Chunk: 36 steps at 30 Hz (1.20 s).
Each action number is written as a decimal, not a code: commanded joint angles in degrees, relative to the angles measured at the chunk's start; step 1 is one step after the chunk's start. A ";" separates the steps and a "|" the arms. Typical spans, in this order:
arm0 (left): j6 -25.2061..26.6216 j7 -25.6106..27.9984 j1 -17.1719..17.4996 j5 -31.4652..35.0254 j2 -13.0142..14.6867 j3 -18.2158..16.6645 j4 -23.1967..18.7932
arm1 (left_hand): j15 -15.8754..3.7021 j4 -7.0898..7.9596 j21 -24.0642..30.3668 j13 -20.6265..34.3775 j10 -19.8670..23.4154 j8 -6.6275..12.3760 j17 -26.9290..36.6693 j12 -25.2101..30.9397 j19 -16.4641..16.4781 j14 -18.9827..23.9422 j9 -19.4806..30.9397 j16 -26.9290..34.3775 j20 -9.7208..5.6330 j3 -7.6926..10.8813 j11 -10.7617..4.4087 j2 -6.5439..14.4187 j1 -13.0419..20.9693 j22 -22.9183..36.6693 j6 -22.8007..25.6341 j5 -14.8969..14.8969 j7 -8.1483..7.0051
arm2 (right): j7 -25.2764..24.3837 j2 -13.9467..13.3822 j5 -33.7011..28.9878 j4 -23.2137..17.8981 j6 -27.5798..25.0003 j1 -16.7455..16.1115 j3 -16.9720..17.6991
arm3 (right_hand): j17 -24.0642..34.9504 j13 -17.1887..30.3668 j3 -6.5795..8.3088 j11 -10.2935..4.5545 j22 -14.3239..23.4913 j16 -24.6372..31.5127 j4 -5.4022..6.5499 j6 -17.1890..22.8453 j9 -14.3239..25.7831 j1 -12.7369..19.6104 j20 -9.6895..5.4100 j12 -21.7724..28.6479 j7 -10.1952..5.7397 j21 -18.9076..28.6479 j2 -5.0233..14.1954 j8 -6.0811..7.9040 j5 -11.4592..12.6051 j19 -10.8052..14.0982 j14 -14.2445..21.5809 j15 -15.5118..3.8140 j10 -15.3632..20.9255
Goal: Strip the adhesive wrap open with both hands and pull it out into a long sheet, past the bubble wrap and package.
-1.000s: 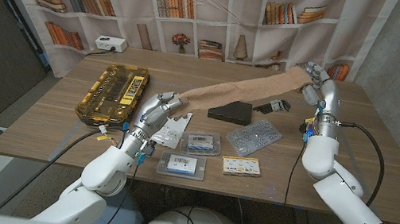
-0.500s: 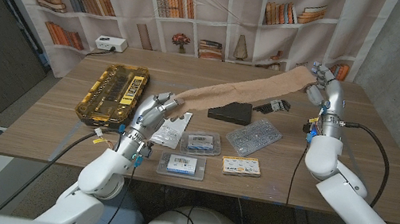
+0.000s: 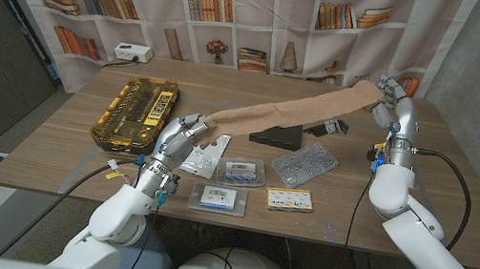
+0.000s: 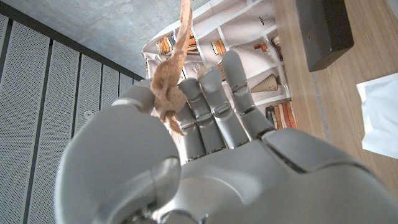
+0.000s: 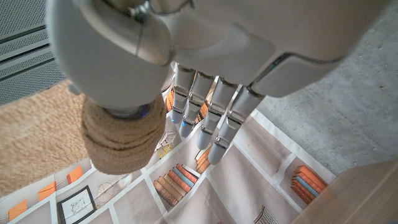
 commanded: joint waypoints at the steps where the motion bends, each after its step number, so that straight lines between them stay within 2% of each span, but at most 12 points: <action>1: -1.92 0.92 3.20 0.95 -0.07 -1.68 -0.84 | 0.16 -0.02 0.30 0.00 0.01 -0.19 0.14 -0.18 0.03 -0.01 0.03 0.41 0.00 0.50 0.11 -0.04 -0.14 0.08 0.23 0.24 0.20 | 0.48 -0.29 1.18 -0.13 0.74 -1.10 1.29 | -0.15 -0.04 -0.13 0.25 0.12 0.07 0.59 -0.31 0.08 -1.17 -0.13 -0.25 0.28 -0.43 -0.21 0.36 0.20 -0.13 -0.47 -8.60 -0.23; 7: -3.02 0.80 4.98 0.93 -0.08 -2.42 -0.92 | 0.30 -0.01 0.30 -0.10 0.03 -0.03 0.10 -0.24 -0.02 0.04 0.35 0.40 0.06 0.57 0.16 -0.02 -0.16 0.14 0.11 0.24 0.28 | 0.41 -0.16 1.31 -0.19 1.50 -1.83 1.39 | -0.56 -0.06 -0.44 0.43 0.10 -0.03 0.90 -0.55 0.06 -1.92 0.11 -0.48 0.44 -0.68 -0.32 0.33 0.25 -0.37 -0.69 -8.72 -0.50; 18: -4.23 0.57 6.63 0.69 -0.84 -2.77 -0.13 | 0.26 -0.01 0.40 0.20 0.08 -0.07 0.15 -0.03 -0.05 0.04 0.22 0.49 0.02 0.60 0.18 -0.03 -0.23 0.25 0.24 0.20 0.12 | 1.90 -0.08 2.80 1.23 1.80 -0.73 1.34 | -1.01 -0.08 -0.74 0.57 0.08 -0.10 1.06 -1.03 0.03 -2.51 0.27 -0.73 0.59 -0.96 -0.47 0.25 0.31 -0.56 -1.04 -8.74 -0.83; 24: -4.29 0.18 7.26 0.38 -0.83 -2.64 -0.30 | 0.32 -0.03 0.32 0.23 -0.02 -0.18 0.16 -0.05 -0.05 -0.03 0.06 0.50 0.12 0.62 0.14 -0.03 -0.23 0.14 0.22 0.18 0.14 | 3.68 -1.48 4.20 2.11 1.75 -0.51 2.38 | -1.19 -0.09 -0.87 0.61 0.08 -0.13 1.12 -1.14 0.02 -2.75 0.32 -0.82 0.61 -1.14 -0.50 0.26 0.35 -0.75 -1.28 -8.78 -0.93; 36: -4.43 -0.66 7.97 -0.89 -0.67 -2.41 -0.24 | 0.33 -0.01 0.44 0.67 -0.08 -0.23 0.18 0.20 -0.24 -0.24 -0.03 0.57 0.16 0.53 -0.02 0.02 -0.28 0.31 0.17 0.00 0.24 | 4.13 -2.70 4.90 1.46 1.83 -1.35 3.81 | -1.66 -0.11 -1.19 0.66 0.04 -0.12 1.47 -1.40 -0.01 -3.60 0.51 -1.03 0.55 -1.65 -0.40 0.28 0.42 -1.31 -1.71 -8.81 -1.24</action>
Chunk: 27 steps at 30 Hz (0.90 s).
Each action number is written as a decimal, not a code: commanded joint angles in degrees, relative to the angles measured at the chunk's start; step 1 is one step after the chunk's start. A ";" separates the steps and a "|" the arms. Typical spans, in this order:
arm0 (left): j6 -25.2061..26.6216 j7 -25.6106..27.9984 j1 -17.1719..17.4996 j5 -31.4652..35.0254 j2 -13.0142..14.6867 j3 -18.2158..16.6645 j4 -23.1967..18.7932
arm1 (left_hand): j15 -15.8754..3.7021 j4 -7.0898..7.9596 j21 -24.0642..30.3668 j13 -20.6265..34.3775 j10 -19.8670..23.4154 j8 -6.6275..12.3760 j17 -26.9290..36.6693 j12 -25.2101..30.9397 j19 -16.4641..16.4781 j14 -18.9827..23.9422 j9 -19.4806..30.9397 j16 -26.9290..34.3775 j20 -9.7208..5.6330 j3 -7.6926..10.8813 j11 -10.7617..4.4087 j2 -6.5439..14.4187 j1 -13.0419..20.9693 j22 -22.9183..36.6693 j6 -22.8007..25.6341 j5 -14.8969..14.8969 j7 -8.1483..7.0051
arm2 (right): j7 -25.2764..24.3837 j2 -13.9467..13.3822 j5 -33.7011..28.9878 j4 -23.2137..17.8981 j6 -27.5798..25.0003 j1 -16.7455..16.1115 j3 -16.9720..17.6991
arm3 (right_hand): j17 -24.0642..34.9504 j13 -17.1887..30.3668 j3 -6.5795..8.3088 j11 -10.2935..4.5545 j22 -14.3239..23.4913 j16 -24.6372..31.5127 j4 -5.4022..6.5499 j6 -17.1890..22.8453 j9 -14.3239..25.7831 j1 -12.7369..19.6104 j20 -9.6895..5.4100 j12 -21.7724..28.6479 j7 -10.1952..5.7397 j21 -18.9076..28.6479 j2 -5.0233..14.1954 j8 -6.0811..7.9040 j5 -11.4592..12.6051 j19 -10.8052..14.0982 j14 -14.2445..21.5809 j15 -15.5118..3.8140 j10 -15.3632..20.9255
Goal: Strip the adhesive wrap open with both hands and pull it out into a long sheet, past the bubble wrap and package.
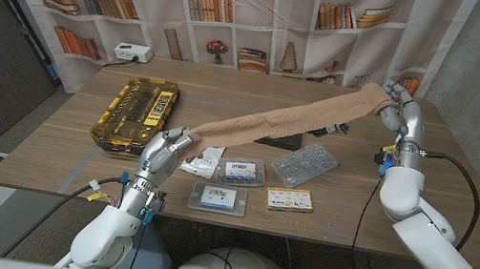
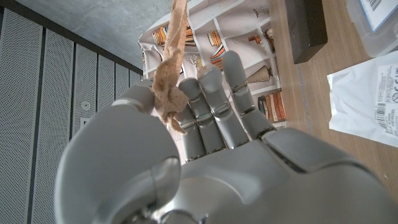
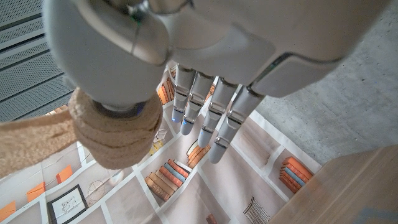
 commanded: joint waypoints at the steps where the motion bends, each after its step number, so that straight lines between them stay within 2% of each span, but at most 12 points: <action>1: -0.40 -0.73 1.08 -1.11 0.16 -0.03 0.05 | 0.29 -0.02 0.47 0.71 -0.09 0.02 0.17 0.23 -0.22 -0.15 0.23 0.38 0.19 0.55 -0.01 0.03 -0.28 0.25 0.21 0.01 0.05 | 1.00 -1.33 0.79 -0.15 0.00 -0.53 1.15 | -0.06 0.19 -0.01 0.15 0.03 -0.13 0.24 -0.36 -0.02 -0.57 0.12 -0.05 -0.08 -0.41 0.03 0.29 0.44 -0.49 -0.23 -9.17 -0.11; 13: 0.14 -2.07 2.99 -2.72 2.58 -2.20 -0.13 | 0.26 -0.06 0.47 0.53 -0.10 0.13 0.17 0.10 -0.29 -0.25 0.37 0.42 0.21 0.57 -0.02 0.02 -0.32 0.27 0.15 -0.01 0.12 | 1.46 -1.50 1.16 -0.42 -1.13 -0.19 1.18 | -0.40 0.19 -0.19 0.11 0.00 -0.09 0.19 -0.55 -0.04 -0.76 0.32 -0.15 -0.09 -0.79 -0.07 0.29 0.49 -0.87 -0.44 -9.15 -0.28; 27: -0.13 -2.04 4.65 -3.33 2.20 -2.91 0.36 | 0.30 -0.06 0.36 -0.01 0.20 0.14 -0.34 -0.14 -0.19 -0.01 0.30 0.17 0.25 0.59 0.03 -0.03 -0.51 -0.08 0.24 0.06 0.05 | 1.27 -1.58 1.18 0.46 -2.38 1.22 0.67 | -1.23 0.16 -1.48 0.42 -0.07 -0.09 1.42 -1.27 -0.06 -3.64 0.51 -0.38 0.06 -1.54 -0.60 0.24 0.52 -1.16 -1.11 -8.91 -0.81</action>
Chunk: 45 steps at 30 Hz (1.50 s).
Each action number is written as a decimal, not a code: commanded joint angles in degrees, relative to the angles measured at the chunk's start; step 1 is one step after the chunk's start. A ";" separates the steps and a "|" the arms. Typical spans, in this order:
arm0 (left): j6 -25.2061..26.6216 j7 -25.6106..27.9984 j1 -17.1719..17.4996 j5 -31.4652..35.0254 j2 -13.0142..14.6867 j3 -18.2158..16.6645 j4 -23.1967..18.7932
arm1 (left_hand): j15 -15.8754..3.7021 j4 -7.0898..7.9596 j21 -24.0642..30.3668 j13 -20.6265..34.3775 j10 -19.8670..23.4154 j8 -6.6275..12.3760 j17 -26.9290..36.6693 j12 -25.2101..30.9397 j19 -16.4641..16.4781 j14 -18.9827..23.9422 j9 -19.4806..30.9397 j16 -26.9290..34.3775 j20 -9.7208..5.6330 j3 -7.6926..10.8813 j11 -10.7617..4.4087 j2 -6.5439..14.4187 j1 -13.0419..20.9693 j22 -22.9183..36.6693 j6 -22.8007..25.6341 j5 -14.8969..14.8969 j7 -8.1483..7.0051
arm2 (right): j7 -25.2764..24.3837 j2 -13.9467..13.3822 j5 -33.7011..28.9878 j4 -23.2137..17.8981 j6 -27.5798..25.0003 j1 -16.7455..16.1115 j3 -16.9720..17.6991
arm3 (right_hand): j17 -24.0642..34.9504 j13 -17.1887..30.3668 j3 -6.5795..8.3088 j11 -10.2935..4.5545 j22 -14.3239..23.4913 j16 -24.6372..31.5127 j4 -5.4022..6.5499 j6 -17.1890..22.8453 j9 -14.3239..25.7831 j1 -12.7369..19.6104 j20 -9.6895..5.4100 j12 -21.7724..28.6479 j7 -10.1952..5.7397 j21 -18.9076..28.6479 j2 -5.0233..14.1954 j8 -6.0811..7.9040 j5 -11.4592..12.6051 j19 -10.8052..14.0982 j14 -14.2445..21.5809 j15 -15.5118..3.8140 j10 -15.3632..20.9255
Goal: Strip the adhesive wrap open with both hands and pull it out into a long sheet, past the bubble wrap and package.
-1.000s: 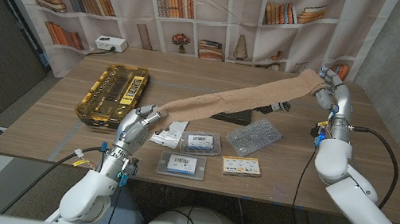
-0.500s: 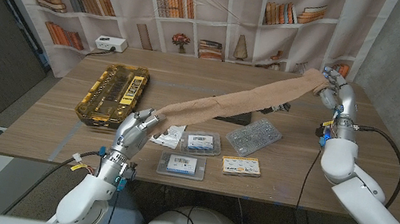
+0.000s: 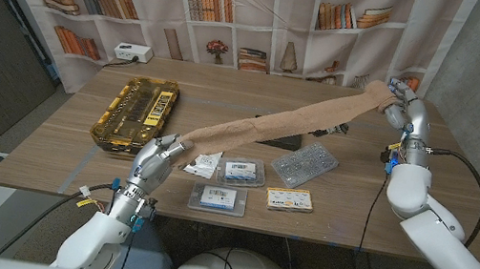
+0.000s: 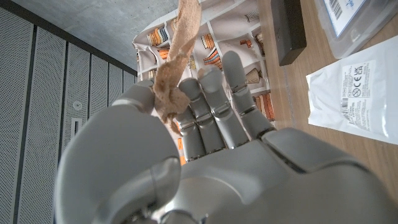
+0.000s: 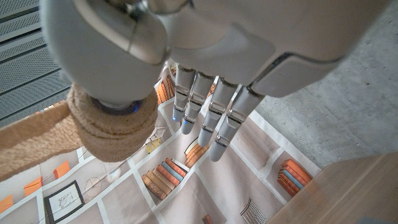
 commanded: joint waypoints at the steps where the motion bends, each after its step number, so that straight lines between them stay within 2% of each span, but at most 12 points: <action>1: 0.26 0.19 1.78 -0.49 0.22 -1.16 -0.04 | 0.28 -0.06 0.38 0.12 0.22 0.16 -0.22 -0.10 -0.03 0.06 0.07 -0.01 0.06 0.59 -0.03 -0.04 -0.53 -0.03 0.23 0.08 0.05 | -0.10 -0.01 0.51 0.56 -1.25 0.82 0.00 | 0.00 0.15 -0.27 -0.08 -0.08 -0.09 0.23 -0.13 -0.07 -0.87 0.17 -0.17 0.20 -0.31 -0.06 0.26 0.54 -0.21 -0.20 -9.06 -0.34; 15: 1.23 -0.16 1.95 -1.14 0.32 -1.42 0.33 | 0.32 -0.11 0.43 0.16 0.20 0.15 0.09 -0.09 -0.05 -0.03 -0.06 0.01 0.14 0.51 0.05 0.00 -0.64 -0.12 0.29 0.09 0.03 | -0.94 -0.37 0.88 0.87 -1.61 0.87 0.89 | -0.61 0.12 -0.64 0.20 -0.12 -0.16 0.58 -0.45 -0.09 -1.77 0.43 -0.32 0.40 -0.82 -0.14 0.27 0.71 -0.45 -0.56 -8.83 -0.77; 24: 1.12 -0.37 2.44 -1.44 0.53 -2.09 -0.23 | 0.45 -0.14 0.49 0.18 0.22 -0.25 -0.39 -0.07 -0.36 0.10 -0.70 -0.28 0.24 0.49 0.03 0.10 -0.62 -0.01 0.25 0.09 0.22 | -1.43 -0.22 1.33 1.29 -0.89 0.43 1.40 | -0.97 0.11 -0.64 0.18 -0.14 -0.18 0.43 -0.48 -0.11 -1.66 0.60 -0.30 0.43 -1.07 -0.21 0.31 0.82 -0.59 -0.57 -8.83 -0.75; 28: 0.54 -0.83 2.41 -2.19 0.11 -2.05 0.02 | 0.40 -0.16 0.46 0.46 0.24 0.05 -0.17 0.09 -0.10 0.15 -0.28 -0.30 0.20 0.46 -0.15 0.03 -0.69 -0.14 0.24 0.13 0.09 | -1.31 -0.22 1.65 1.50 -0.80 0.65 1.58 | -1.41 0.10 -0.62 0.06 -0.16 -0.26 -0.16 -0.50 -0.12 -0.98 0.65 -0.28 0.46 -1.29 -0.67 0.35 0.94 -0.60 -0.70 -8.76 -0.76; 32: 0.35 -1.25 2.43 -2.31 0.24 -2.23 -0.02 | 0.40 -0.16 0.49 0.29 0.23 0.07 -0.04 -0.03 -0.09 0.10 -0.24 -0.28 0.16 0.45 -0.04 0.07 -0.70 -0.14 0.16 0.14 0.26 | -1.05 -0.56 1.58 1.66 -1.34 1.06 1.54 | -1.58 0.09 -0.70 0.01 -0.17 -0.26 -0.24 -0.62 -0.13 -0.98 0.69 -0.38 0.49 -1.46 -0.78 0.33 0.98 -0.69 -0.83 -8.81 -1.03; 45: -0.43 -2.25 5.19 -3.33 0.85 -3.26 -0.56 | 0.45 -0.21 0.49 0.63 0.23 0.02 0.09 0.14 -0.04 0.25 -0.58 -0.27 0.25 0.44 -0.07 0.10 -0.78 -0.06 0.35 0.23 0.22 | -1.44 -0.32 2.10 1.92 -3.23 1.63 1.12 | -1.95 0.06 -0.88 -0.07 -0.19 -0.11 -0.36 -0.90 -0.15 -1.06 0.78 -0.41 0.49 -1.85 -0.89 0.31 1.11 -0.74 -1.02 -8.82 -1.24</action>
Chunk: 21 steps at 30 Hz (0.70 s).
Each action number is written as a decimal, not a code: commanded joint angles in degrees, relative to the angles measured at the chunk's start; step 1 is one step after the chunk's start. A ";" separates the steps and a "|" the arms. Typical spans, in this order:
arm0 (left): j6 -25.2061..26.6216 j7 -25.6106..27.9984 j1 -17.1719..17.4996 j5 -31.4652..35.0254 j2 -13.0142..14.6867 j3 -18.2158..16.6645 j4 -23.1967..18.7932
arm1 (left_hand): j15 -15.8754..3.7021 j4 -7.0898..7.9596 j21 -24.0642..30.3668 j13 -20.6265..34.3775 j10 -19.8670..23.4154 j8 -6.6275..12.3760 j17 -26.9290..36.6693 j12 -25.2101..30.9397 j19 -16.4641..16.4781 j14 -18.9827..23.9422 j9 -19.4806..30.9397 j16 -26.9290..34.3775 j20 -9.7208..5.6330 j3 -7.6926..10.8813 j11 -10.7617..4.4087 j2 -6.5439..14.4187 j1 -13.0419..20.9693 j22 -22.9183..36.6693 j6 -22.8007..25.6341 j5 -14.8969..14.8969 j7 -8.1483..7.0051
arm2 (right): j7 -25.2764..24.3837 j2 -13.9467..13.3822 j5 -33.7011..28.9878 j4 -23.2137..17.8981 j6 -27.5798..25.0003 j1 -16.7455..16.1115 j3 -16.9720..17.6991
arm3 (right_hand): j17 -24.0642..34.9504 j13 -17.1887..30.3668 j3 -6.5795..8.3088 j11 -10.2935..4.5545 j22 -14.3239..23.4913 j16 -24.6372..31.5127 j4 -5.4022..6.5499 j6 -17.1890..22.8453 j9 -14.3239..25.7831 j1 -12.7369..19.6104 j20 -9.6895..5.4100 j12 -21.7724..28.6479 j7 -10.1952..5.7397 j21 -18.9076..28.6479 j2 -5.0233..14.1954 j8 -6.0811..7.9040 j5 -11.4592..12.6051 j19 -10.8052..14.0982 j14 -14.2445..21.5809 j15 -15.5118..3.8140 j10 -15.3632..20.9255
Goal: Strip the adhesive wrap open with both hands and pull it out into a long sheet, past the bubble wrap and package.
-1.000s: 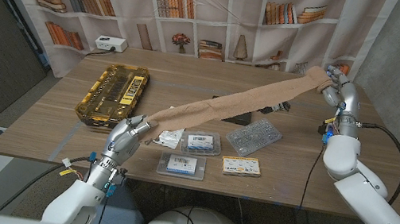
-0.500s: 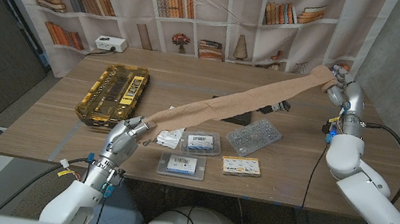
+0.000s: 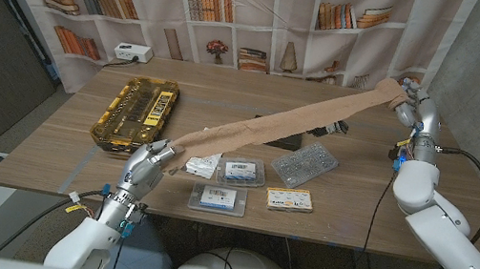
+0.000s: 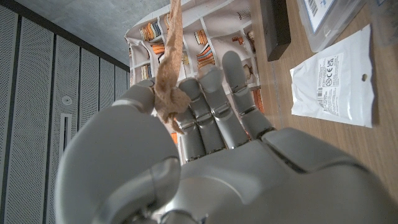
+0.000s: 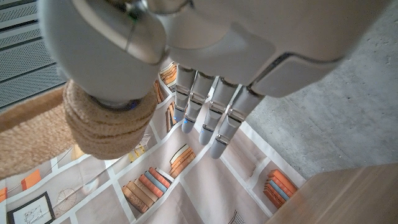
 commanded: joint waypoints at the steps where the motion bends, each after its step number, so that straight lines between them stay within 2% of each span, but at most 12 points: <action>1: -0.62 -0.96 2.14 -0.86 0.60 -0.86 -0.52 | 0.50 -0.05 0.19 -0.26 0.45 0.05 0.24 -0.15 -0.02 0.17 0.11 -0.05 0.20 0.27 0.03 -0.14 -0.57 -0.09 0.23 0.24 0.24 | -0.14 -0.13 0.51 0.44 -1.06 0.44 -0.27 | -0.09 0.05 0.03 -0.11 0.10 -0.09 -0.33 -0.41 0.14 -0.10 0.09 -0.18 -0.02 -0.24 -0.42 0.30 0.28 -0.04 -0.24 -8.99 -0.29; 3: -0.67 -1.28 2.31 -1.09 0.73 -0.96 -0.46 | 0.38 -0.08 0.29 0.29 0.27 -0.61 0.26 0.13 -0.05 0.19 -1.10 -0.03 0.19 0.25 -0.03 -0.12 -0.55 0.04 0.50 0.22 0.17 | -0.45 0.04 0.58 0.28 -1.51 0.43 -0.25 | -0.13 0.05 -0.01 -0.12 0.10 -0.06 -0.31 -0.44 0.14 -0.18 0.09 -0.19 0.01 -0.28 -0.41 0.31 0.29 0.01 -0.26 -8.96 -0.36; 4: -0.71 -1.52 2.33 -1.19 0.83 -0.99 -0.40 | 0.40 -0.10 0.30 0.34 0.18 -0.16 0.26 0.12 -0.07 0.19 -0.31 -0.02 0.21 0.27 -0.04 -0.11 -0.53 0.08 0.30 0.24 0.17 | -0.45 0.00 0.63 0.28 -1.44 0.38 -0.24 | -0.16 0.05 -0.04 -0.13 0.10 -0.07 -0.31 -0.48 0.13 -0.20 0.10 -0.19 -0.02 -0.32 -0.43 0.30 0.29 -0.01 -0.32 -8.95 -0.36; 10: -0.90 -2.66 2.75 -1.75 1.50 -1.44 -0.20 | 0.45 -0.17 0.31 0.25 0.22 -1.04 -0.08 0.03 -0.12 0.23 -1.97 -0.20 0.28 0.24 -0.04 -0.12 -0.50 0.13 0.57 0.22 0.37 | -0.44 -0.07 1.15 0.19 -1.02 0.10 0.01 | -0.27 0.04 -0.14 0.01 0.09 -0.12 -0.34 -0.70 0.13 -0.29 0.15 -0.27 0.12 -0.57 -0.45 0.25 0.33 -0.23 -0.77 -8.80 -0.64; 20: -1.13 -3.59 3.67 -2.04 1.91 -2.18 -0.56 | 0.53 -0.23 0.29 -0.24 0.27 -1.11 0.12 -0.34 -0.23 0.27 -2.26 -0.16 0.40 0.18 0.15 -0.09 -0.44 0.07 0.52 0.20 0.56 | -0.29 0.01 2.14 0.12 0.26 -0.16 0.56 | -0.37 0.04 -0.25 -0.12 0.08 -0.04 -0.43 -0.87 0.12 -0.29 0.16 -0.27 0.04 -0.84 -0.43 0.24 0.40 -0.33 -1.13 -8.78 -0.78; 21: -1.18 -3.65 3.77 -1.97 1.94 -2.25 -0.62 | 0.51 -0.24 0.31 -0.37 0.36 -0.69 0.14 -0.40 -0.26 0.15 -1.50 -0.20 0.39 0.17 0.09 -0.10 -0.44 0.11 0.29 0.20 0.43 | -0.48 0.27 2.34 -0.07 0.03 -0.11 0.67 | -0.38 0.04 -0.26 -0.11 0.08 -0.03 -0.45 -0.88 0.12 -0.28 0.17 -0.25 0.02 -0.85 -0.45 0.25 0.40 -0.32 -1.13 -8.78 -0.75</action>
